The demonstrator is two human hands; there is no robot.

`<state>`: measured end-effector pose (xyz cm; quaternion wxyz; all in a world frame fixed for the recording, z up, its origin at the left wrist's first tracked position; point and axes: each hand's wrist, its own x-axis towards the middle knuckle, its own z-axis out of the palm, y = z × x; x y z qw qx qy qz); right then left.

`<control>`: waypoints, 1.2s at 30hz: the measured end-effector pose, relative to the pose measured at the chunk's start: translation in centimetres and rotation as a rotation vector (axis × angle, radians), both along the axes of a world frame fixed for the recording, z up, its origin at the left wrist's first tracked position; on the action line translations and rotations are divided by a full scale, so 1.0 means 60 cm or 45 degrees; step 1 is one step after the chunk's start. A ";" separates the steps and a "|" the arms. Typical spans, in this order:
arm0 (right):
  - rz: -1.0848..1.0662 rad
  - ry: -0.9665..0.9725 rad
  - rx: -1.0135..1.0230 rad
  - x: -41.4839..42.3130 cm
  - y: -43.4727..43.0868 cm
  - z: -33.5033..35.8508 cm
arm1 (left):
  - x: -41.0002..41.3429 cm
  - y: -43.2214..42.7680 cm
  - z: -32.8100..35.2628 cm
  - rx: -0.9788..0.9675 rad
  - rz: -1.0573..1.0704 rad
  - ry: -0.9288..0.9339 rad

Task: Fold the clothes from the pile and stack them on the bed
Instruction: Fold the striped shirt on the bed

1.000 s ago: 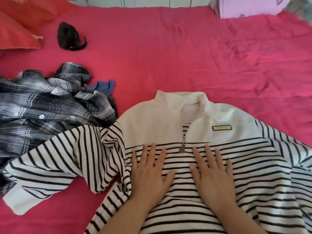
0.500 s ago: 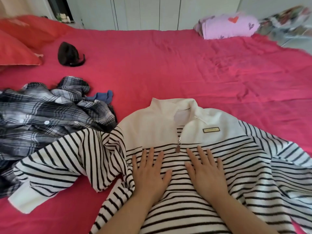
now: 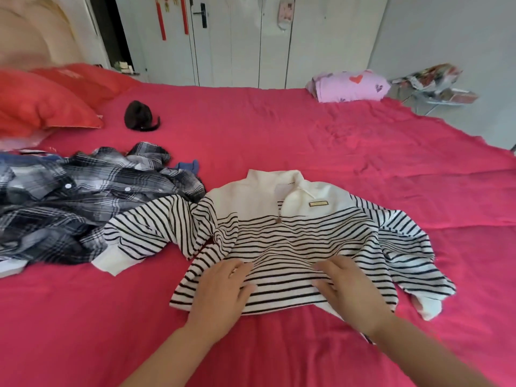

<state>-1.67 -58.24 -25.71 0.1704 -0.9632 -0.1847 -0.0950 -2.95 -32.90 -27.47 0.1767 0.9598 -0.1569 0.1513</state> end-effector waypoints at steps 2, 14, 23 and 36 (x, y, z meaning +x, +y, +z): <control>-0.002 -0.075 -0.023 -0.040 -0.010 -0.006 | -0.035 0.007 -0.007 -0.008 -0.068 -0.013; -0.161 0.291 -0.376 -0.061 -0.004 -0.018 | -0.014 0.018 -0.002 0.500 0.098 0.329; 0.053 0.141 -0.114 -0.051 -0.080 0.111 | 0.041 0.058 0.155 0.134 -0.047 0.422; -0.040 0.482 -0.721 -0.145 -0.045 0.010 | -0.151 -0.047 -0.032 0.395 -0.140 0.440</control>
